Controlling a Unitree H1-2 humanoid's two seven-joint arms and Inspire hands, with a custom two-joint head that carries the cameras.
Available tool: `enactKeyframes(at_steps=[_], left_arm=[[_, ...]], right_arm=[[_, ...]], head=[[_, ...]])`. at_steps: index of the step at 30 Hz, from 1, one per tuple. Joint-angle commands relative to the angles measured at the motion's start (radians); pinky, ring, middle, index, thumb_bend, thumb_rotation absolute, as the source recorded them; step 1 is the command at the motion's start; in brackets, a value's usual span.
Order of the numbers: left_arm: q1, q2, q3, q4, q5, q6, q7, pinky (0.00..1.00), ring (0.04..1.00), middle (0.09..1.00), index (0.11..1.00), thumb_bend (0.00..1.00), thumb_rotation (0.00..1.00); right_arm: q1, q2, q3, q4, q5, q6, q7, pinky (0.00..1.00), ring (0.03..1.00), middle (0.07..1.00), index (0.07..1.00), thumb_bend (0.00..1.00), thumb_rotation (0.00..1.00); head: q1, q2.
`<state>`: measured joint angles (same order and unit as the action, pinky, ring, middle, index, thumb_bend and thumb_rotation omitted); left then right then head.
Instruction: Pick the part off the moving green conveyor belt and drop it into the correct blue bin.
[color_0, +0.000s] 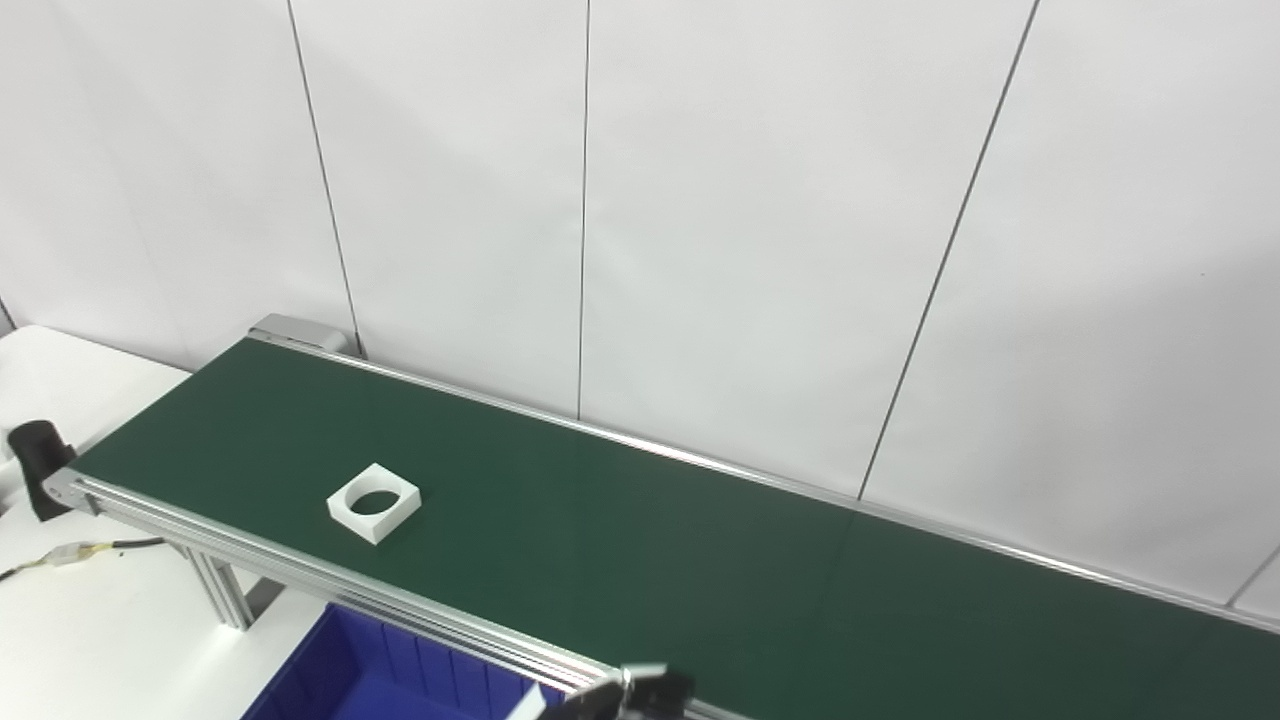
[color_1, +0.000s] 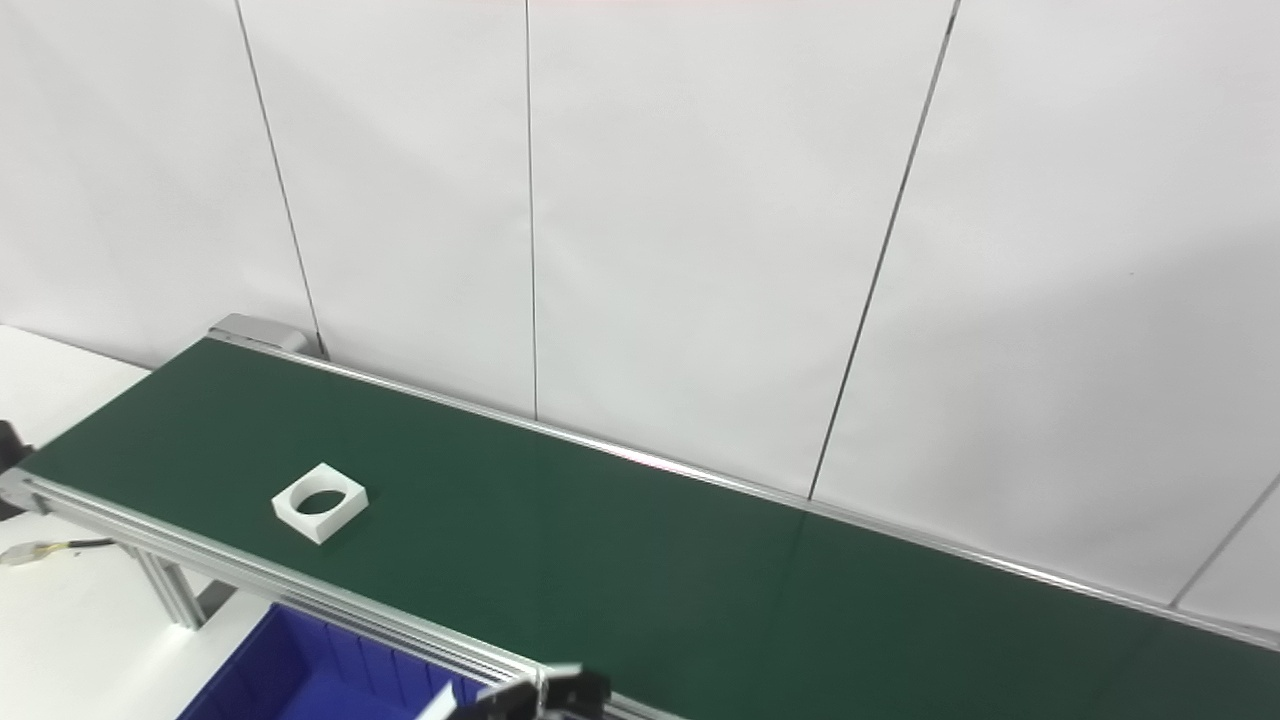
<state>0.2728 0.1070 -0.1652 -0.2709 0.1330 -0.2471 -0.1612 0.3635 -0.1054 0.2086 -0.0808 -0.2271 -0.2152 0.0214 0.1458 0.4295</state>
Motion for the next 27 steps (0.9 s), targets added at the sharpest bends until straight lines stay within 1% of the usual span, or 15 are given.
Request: enactKeyframes(at_steps=[1,3,5,7,9,12,13,15,17,18,19,23,25,26,27], left_arm=[[-0.027,-0.008,0.019,-0.061,0.031,0.028,0.028,0.7,0.785,0.817,0.816,0.96,0.15],[-0.052,-0.018,0.043,-0.073,0.068,0.035,0.05,0.7,0.796,0.832,0.827,0.98,0.17],[-0.071,-0.023,0.059,-0.083,0.1,0.05,0.064,0.71,0.813,0.85,0.844,0.97,0.19],[-0.086,-0.029,0.077,-0.101,0.14,0.092,0.076,0.75,0.842,0.88,0.872,0.94,0.25],[-0.102,-0.035,0.093,-0.115,0.172,0.126,0.09,0.76,0.857,0.903,0.896,0.91,0.31],[-0.119,-0.043,0.113,-0.124,0.194,0.177,0.103,0.78,0.883,0.931,0.916,0.87,0.33],[-0.126,-0.046,0.122,-0.117,0.215,0.195,0.114,0.8,0.893,0.94,0.923,0.84,0.34],[-0.139,-0.049,0.133,-0.1,0.259,0.224,0.131,0.81,0.897,0.948,0.928,0.83,0.34],[-0.16,-0.045,0.146,-0.066,0.294,0.229,0.158,0.82,0.903,0.956,0.939,0.8,0.33],[-0.173,-0.039,0.152,-0.045,0.321,0.233,0.175,0.83,0.905,0.96,0.944,0.79,0.32],[-0.182,-0.036,0.156,-0.031,0.34,0.236,0.187,0.83,0.909,0.967,0.953,0.78,0.35],[-0.239,-0.022,0.177,0.032,0.408,0.274,0.227,0.83,0.917,0.972,0.957,0.77,0.39],[-0.266,-0.019,0.185,0.057,0.427,0.293,0.241,0.84,0.928,0.976,0.958,0.78,0.4],[-0.278,-0.019,0.188,0.07,0.436,0.3,0.25,0.83,0.926,0.975,0.955,0.78,0.39],[-0.299,-0.018,0.19,0.092,0.46,0.322,0.263,0.83,0.926,0.974,0.954,0.79,0.39]], right_arm=[[-0.006,0.012,-0.002,-0.036,0.002,-0.002,0.001,0.96,0.973,0.988,1.0,0.7,0.2],[-0.008,0.017,-0.003,-0.036,0.008,-0.006,0.0,0.95,0.968,0.982,0.997,0.7,0.2],[-0.009,0.019,-0.004,-0.036,0.014,-0.01,0.003,0.96,0.971,0.982,0.998,0.7,0.18],[-0.01,0.023,-0.004,-0.043,0.0,0.002,-0.001,0.95,0.968,0.981,0.998,0.71,0.22],[-0.011,0.025,-0.005,-0.048,-0.011,0.01,-0.003,0.94,0.963,0.974,0.996,0.73,0.25],[-0.012,0.028,-0.006,-0.056,-0.011,0.014,0.0,0.93,0.96,0.972,0.996,0.75,0.25],[-0.012,0.029,-0.007,-0.06,-0.012,0.018,0.001,0.93,0.957,0.971,0.995,0.77,0.25],[-0.011,0.032,-0.008,-0.068,-0.009,0.027,0.003,0.93,0.955,0.968,0.994,0.78,0.25],[-0.01,0.033,-0.008,-0.074,-0.01,0.031,0.003,0.93,0.955,0.967,0.995,0.79,0.26],[-0.01,0.033,-0.009,-0.077,-0.011,0.032,0.003,0.93,0.956,0.967,0.995,0.79,0.27],[-0.01,0.033,-0.009,-0.079,-0.011,0.033,0.003,0.93,0.957,0.967,0.998,0.79,0.27],[-0.011,0.031,-0.011,-0.08,-0.008,0.035,0.004,0.94,0.966,0.975,1.0,0.8,0.29],[-0.012,0.031,-0.012,-0.086,-0.006,0.041,0.007,0.95,0.969,0.977,1.0,0.8,0.3],[-0.012,0.03,-0.012,-0.089,-0.006,0.044,0.008,0.95,0.971,0.981,1.0,0.8,0.31],[-0.012,0.029,-0.012,-0.093,-0.002,0.044,0.009,0.95,0.972,0.983,1.0,0.8,0.32]], head=[[0.0,0.011],[-0.002,0.024],[-0.002,0.028],[-0.001,0.039],[0.0,0.051],[-0.001,0.073],[-0.001,0.078],[-0.001,0.088],[-0.001,0.097],[0.004,0.109],[0.004,0.108],[0.012,0.122],[0.022,0.147],[0.023,0.147],[0.026,0.155]])
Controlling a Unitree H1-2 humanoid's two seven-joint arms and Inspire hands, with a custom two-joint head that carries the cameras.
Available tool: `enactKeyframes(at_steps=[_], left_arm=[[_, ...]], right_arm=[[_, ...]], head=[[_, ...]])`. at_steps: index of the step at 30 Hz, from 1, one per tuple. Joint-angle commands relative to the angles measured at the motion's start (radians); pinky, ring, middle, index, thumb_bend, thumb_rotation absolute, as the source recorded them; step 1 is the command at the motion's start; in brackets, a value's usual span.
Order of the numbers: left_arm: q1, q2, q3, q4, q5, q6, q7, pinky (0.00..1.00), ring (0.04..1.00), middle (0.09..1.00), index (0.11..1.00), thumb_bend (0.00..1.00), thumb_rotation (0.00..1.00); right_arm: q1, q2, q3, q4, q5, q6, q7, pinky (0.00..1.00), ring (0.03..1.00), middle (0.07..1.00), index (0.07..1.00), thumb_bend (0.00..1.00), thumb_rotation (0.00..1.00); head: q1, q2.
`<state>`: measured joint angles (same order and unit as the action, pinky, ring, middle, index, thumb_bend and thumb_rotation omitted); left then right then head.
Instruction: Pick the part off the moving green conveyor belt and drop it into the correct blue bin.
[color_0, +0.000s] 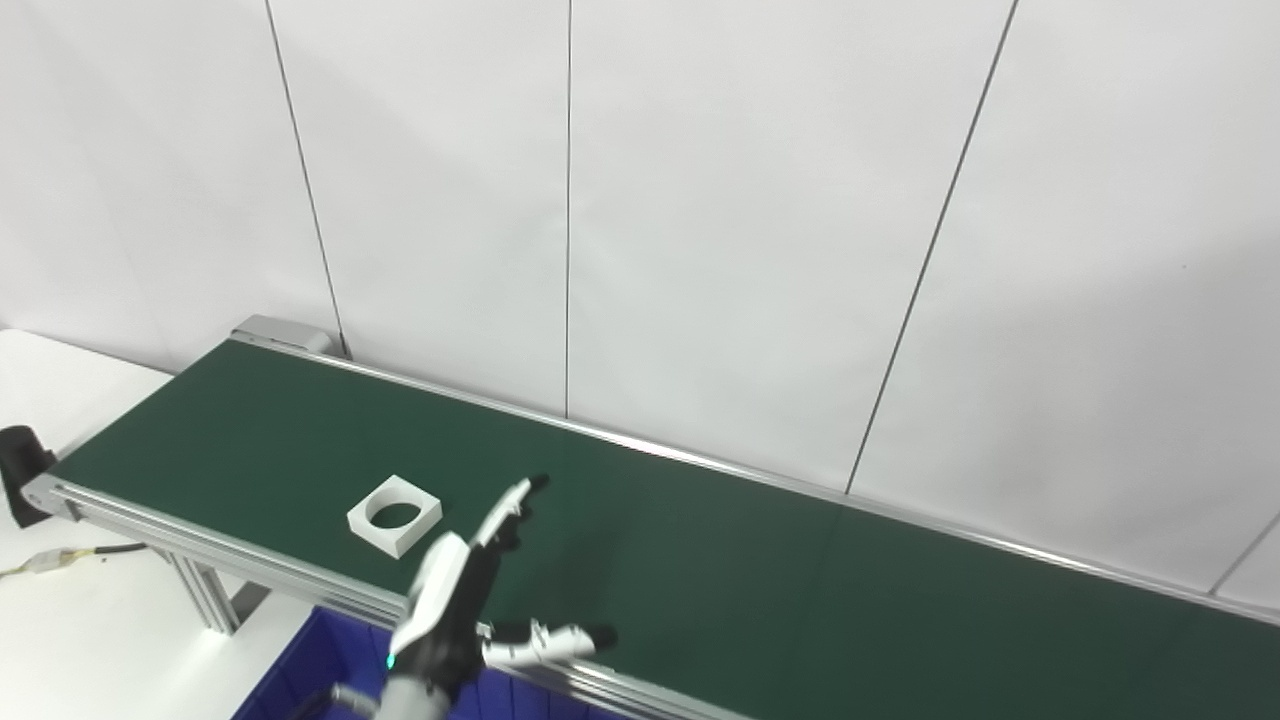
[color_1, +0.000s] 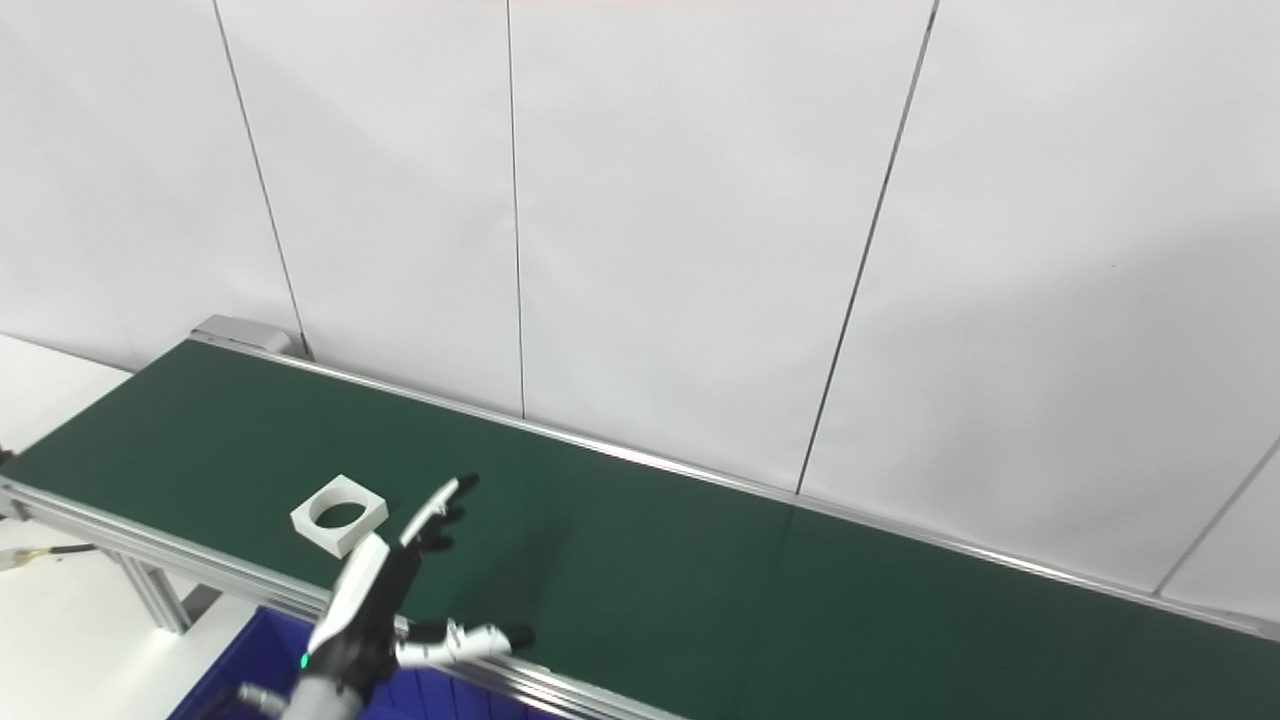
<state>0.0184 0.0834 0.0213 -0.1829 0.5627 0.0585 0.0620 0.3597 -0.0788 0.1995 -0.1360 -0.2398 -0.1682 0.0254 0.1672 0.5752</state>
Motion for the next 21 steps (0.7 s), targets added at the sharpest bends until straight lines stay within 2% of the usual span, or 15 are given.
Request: enactKeyframes(at_steps=[1,4,8,14,21], left_arm=[[-0.058,0.007,0.004,0.019,0.048,0.032,0.049,0.8,0.915,0.972,0.951,0.8,0.4],[-0.112,0.009,0.012,0.086,0.073,0.063,0.09,0.78,0.92,0.982,0.946,0.8,0.38],[-0.167,0.03,0.011,0.151,0.092,0.092,0.119,0.79,0.929,0.986,0.949,0.8,0.37],[-0.221,0.069,-0.003,0.194,0.111,0.164,0.105,0.79,0.911,0.979,0.948,0.81,0.34],[-0.26,0.114,-0.033,0.243,0.136,0.22,0.105,0.89,0.953,0.997,0.95,0.82,0.29]], right_arm=[[-0.009,0.002,-0.003,-0.039,0.013,-0.004,0.006,0.95,0.975,0.988,1.0,0.8,0.32],[-0.007,0.001,-0.004,-0.049,0.019,-0.002,0.01,0.95,0.977,0.99,1.0,0.79,0.32],[-0.006,-0.001,-0.005,-0.061,0.018,0.007,0.012,0.96,0.976,0.987,1.0,0.78,0.34],[-0.006,0.0,-0.007,-0.072,0.022,0.022,0.014,0.96,0.975,0.982,1.0,0.77,0.36],[-0.009,-0.005,-0.009,-0.077,0.016,0.03,0.016,0.96,0.979,0.982,1.0,0.76,0.36]], head=[[0.005,0.009],[0.017,0.033],[0.026,0.047],[0.035,0.061],[0.042,0.061]])
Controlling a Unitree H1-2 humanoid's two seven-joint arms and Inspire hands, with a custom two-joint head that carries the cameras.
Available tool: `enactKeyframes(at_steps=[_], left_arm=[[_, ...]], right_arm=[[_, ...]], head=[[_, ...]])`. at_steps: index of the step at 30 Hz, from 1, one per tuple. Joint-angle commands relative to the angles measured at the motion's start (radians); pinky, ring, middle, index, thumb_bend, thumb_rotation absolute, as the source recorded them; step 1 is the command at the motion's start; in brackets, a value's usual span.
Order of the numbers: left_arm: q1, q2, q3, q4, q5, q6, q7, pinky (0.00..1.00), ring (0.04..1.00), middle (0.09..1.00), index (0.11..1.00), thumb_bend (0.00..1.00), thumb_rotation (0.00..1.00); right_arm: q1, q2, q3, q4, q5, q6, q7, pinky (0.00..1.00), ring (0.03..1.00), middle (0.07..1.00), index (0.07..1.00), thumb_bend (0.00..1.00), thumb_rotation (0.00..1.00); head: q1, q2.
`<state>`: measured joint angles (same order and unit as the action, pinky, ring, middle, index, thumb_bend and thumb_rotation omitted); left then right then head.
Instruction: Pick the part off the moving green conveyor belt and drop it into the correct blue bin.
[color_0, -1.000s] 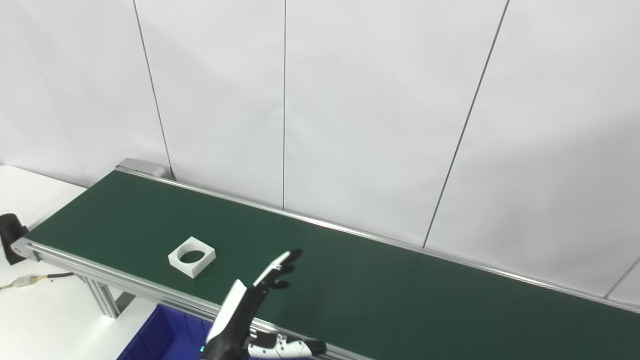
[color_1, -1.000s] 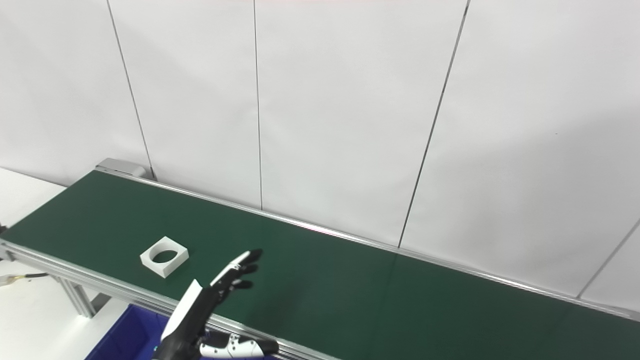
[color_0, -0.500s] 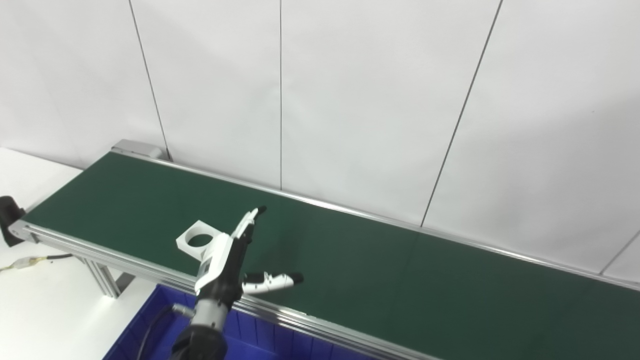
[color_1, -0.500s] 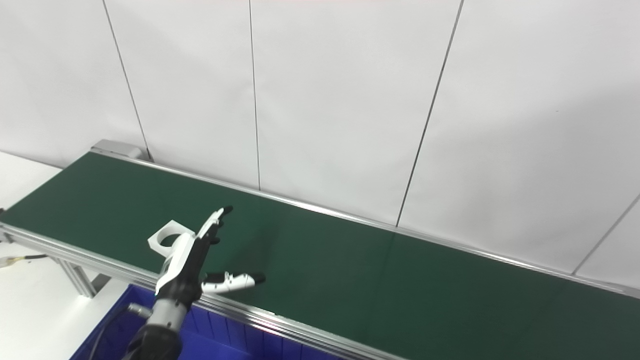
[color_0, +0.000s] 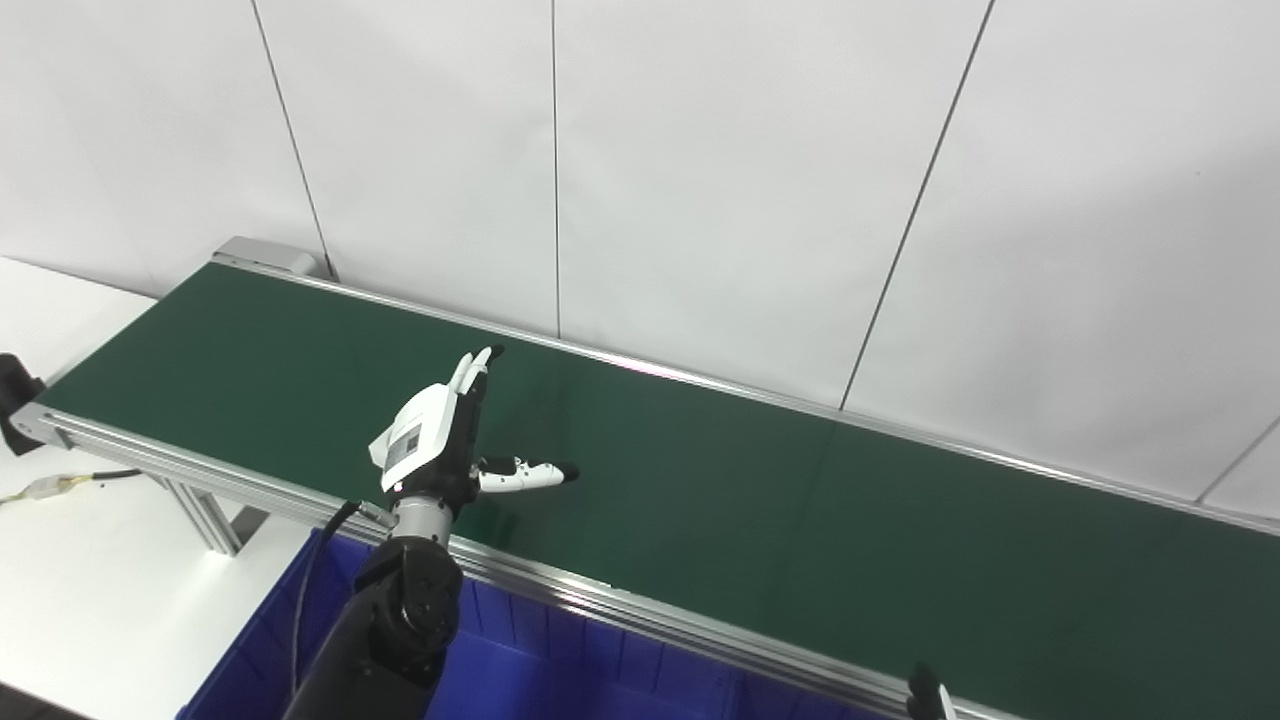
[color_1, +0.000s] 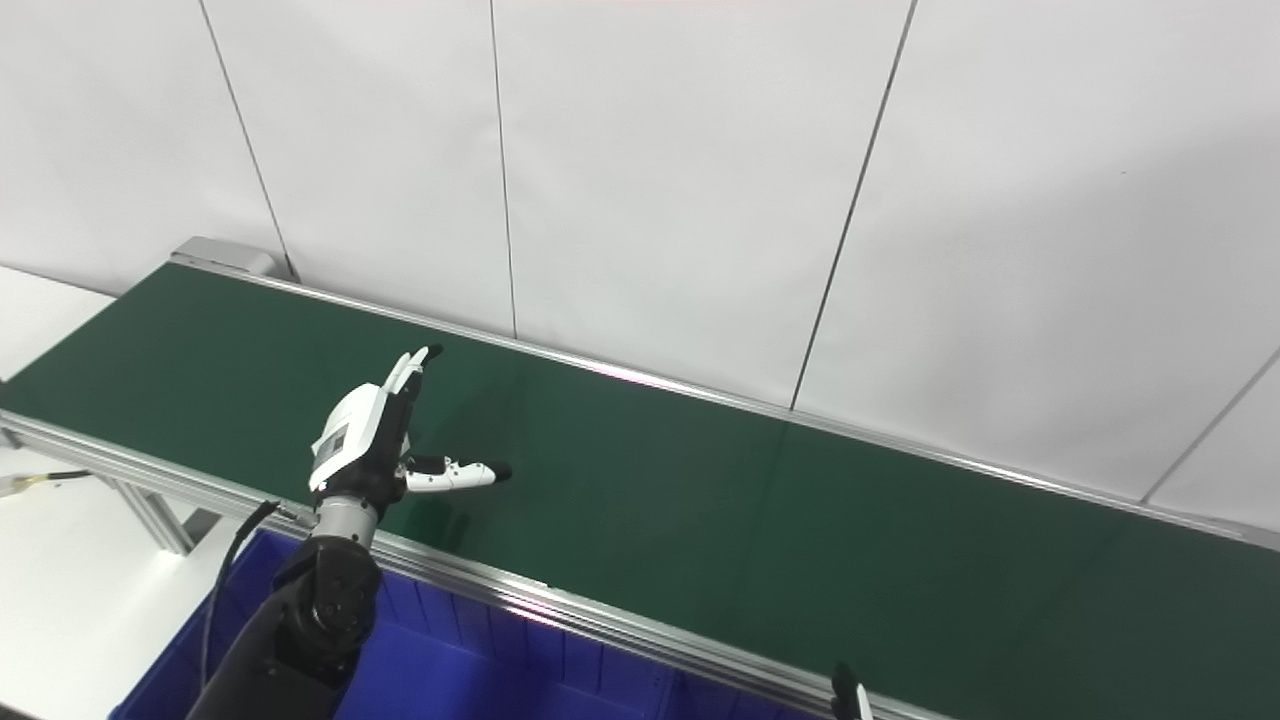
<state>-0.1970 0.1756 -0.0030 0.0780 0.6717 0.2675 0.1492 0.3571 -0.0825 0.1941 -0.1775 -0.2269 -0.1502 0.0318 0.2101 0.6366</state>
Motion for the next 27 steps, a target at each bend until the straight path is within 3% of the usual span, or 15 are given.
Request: enactKeyframes(at_steps=[1,11,27], left_arm=[[-0.049,0.028,-0.014,-0.012,0.033,0.021,0.016,0.91,0.963,0.999,0.951,0.82,0.29],[-0.078,0.091,-0.078,0.027,0.096,0.092,0.001,1.0,1.0,1.0,0.947,0.85,0.25],[-0.125,0.138,-0.127,0.169,0.127,0.103,0.047,1.0,1.0,1.0,0.916,0.84,0.16]], right_arm=[[-0.007,-0.002,-0.004,-0.036,0.006,0.015,0.011,0.95,0.976,0.98,1.0,0.76,0.35],[-0.009,-0.006,-0.009,-0.032,0.01,0.014,0.016,0.95,0.975,0.978,1.0,0.77,0.35],[-0.003,-0.006,-0.011,-0.033,0.014,0.008,0.019,0.95,0.968,0.973,1.0,0.77,0.35]], head=[[0.0,-0.001],[0.005,-0.009],[-0.004,-0.013]])
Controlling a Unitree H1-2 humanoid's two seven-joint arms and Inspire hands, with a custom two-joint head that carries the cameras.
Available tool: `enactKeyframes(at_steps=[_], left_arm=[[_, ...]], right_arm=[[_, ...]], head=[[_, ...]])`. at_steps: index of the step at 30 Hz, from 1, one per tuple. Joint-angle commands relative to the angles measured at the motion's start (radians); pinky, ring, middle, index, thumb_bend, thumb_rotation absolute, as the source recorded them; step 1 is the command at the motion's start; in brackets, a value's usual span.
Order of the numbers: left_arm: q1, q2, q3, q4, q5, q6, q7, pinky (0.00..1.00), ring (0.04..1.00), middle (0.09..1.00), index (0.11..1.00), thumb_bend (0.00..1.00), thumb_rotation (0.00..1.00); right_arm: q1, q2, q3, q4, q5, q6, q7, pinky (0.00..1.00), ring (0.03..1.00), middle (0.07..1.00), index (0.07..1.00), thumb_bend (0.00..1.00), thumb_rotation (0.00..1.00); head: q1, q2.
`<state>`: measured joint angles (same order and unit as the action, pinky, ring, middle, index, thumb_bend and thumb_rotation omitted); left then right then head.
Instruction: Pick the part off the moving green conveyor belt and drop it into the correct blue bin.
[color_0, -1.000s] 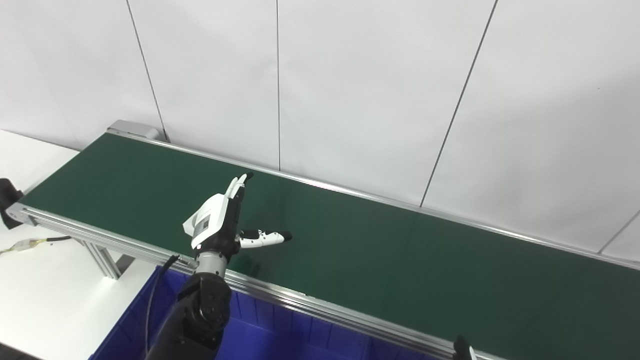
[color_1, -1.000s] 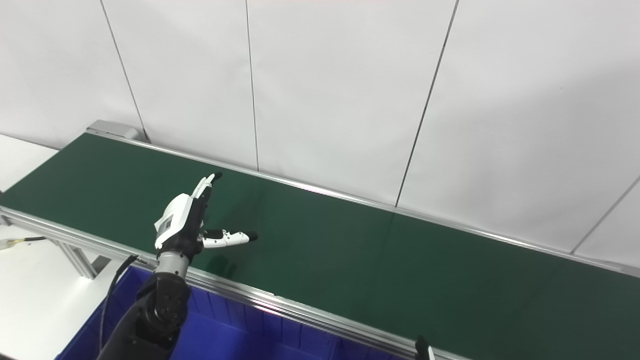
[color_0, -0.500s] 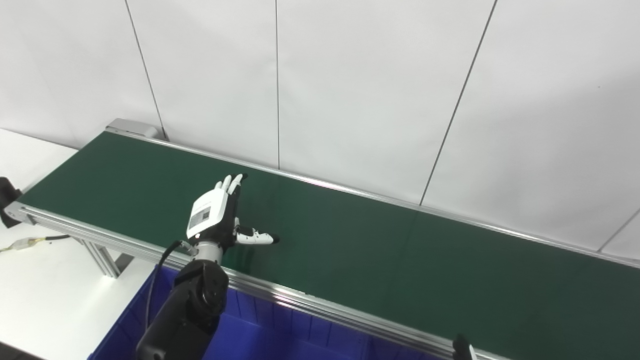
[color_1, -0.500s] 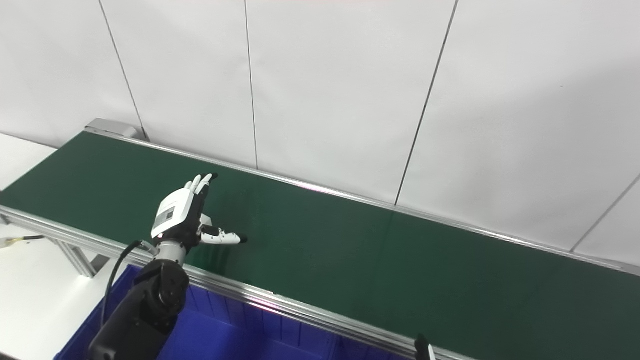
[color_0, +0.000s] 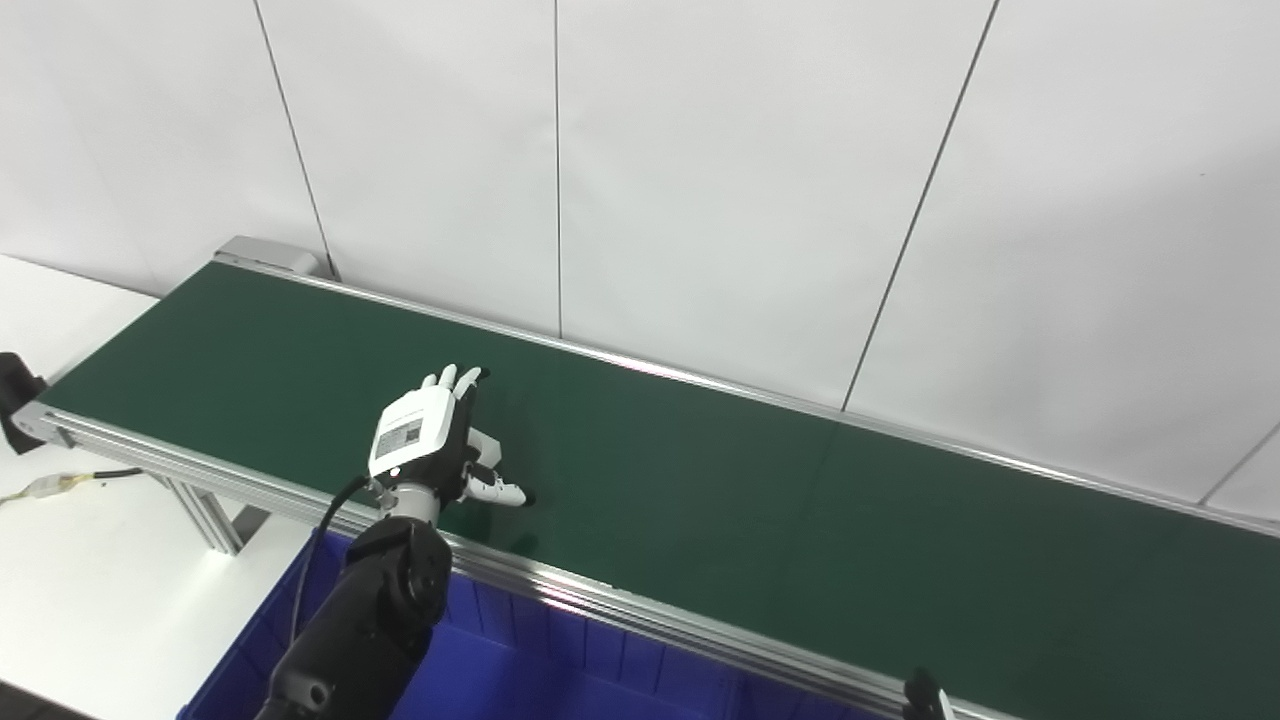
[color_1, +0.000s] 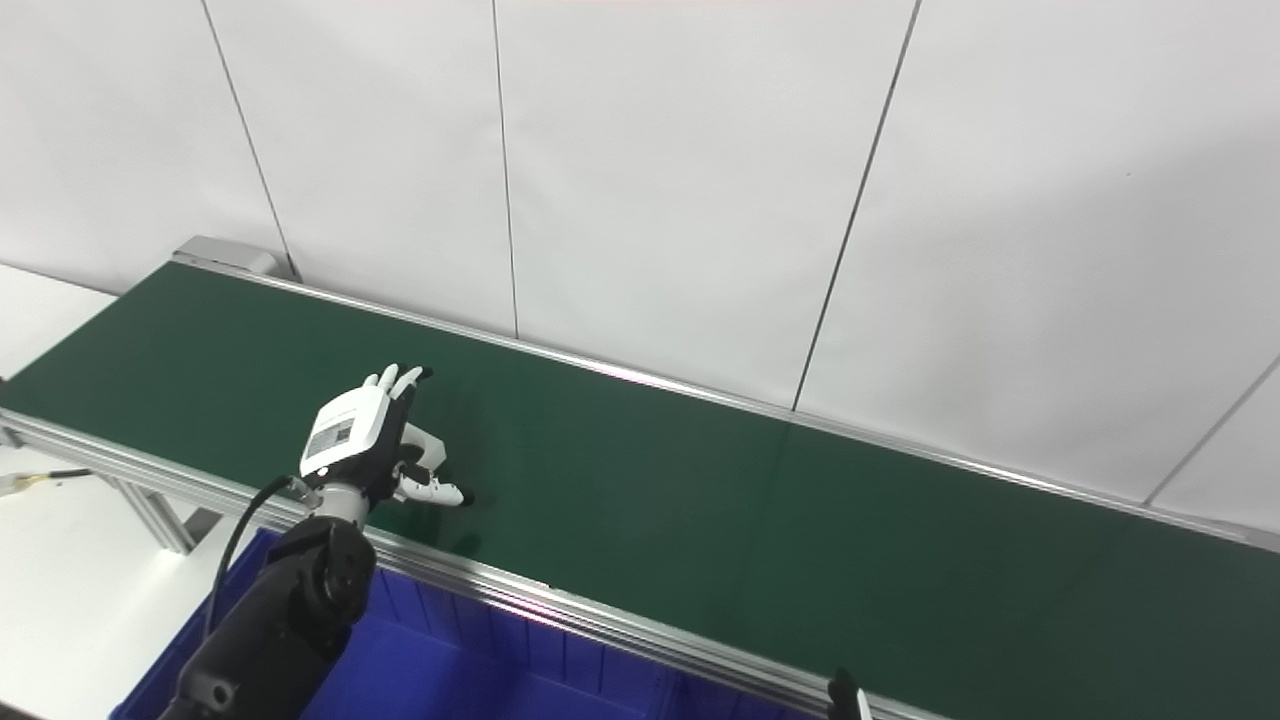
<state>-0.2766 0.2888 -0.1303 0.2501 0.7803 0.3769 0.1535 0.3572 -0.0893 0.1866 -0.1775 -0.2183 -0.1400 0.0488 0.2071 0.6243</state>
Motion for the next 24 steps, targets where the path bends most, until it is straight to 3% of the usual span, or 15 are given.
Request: enactKeyframes(at_steps=[1,5,10,13,15,21,23,24], left_arm=[[-0.048,0.025,0.0,0.005,0.017,-0.009,0.047,1.0,1.0,1.0,0.912,0.83,0.15],[-0.05,0.019,-0.011,0.016,0.018,-0.023,0.074,1.0,0.989,0.984,0.893,0.8,0.11],[-0.06,-0.001,-0.028,0.035,0.007,-0.04,0.111,0.9,0.93,0.949,0.866,0.74,0.1],[-0.076,-0.014,-0.036,0.073,-0.004,-0.06,0.136,0.89,0.907,0.929,0.85,0.7,0.03],[-0.087,-0.02,-0.039,0.097,-0.012,-0.07,0.145,0.79,0.842,0.908,0.837,0.67,0.0],[-0.11,-0.042,-0.039,0.151,-0.059,-0.111,0.166,0.63,0.716,0.853,0.819,0.65,0.0],[-0.118,-0.05,-0.036,0.171,-0.083,-0.141,0.174,0.52,0.599,0.772,0.775,0.61,0.0],[-0.121,-0.051,-0.038,0.18,-0.091,-0.15,0.175,0.47,0.51,0.717,0.761,0.52,0.0]], right_arm=[[-0.003,0.001,-0.004,-0.034,0.009,-0.001,0.003,0.95,0.97,0.974,1.0,0.78,0.35],[-0.003,0.001,-0.004,-0.029,0.013,-0.012,0.003,0.95,0.969,0.973,1.0,0.78,0.35],[0.006,-0.001,-0.003,-0.037,0.012,-0.013,0.003,0.94,0.966,0.97,1.0,0.77,0.34],[0.015,-0.001,-0.004,-0.047,0.005,-0.008,0.0,0.95,0.965,0.971,1.0,0.78,0.35],[0.02,-0.002,-0.004,-0.053,0.001,-0.006,-0.001,0.94,0.962,0.968,0.996,0.78,0.36],[0.029,-0.004,-0.006,-0.065,0.009,-0.006,0.003,0.94,0.958,0.969,0.998,0.77,0.35],[0.03,-0.004,-0.007,-0.067,0.009,-0.004,0.002,0.95,0.961,0.968,0.998,0.77,0.36],[0.031,-0.003,-0.007,-0.068,0.009,-0.003,0.001,0.94,0.959,0.966,0.996,0.77,0.36]], head=[[-0.003,-0.001],[-0.01,0.001],[-0.016,0.004],[-0.018,0.009],[-0.02,0.011],[-0.023,0.022],[-0.023,0.023],[-0.023,0.023]])
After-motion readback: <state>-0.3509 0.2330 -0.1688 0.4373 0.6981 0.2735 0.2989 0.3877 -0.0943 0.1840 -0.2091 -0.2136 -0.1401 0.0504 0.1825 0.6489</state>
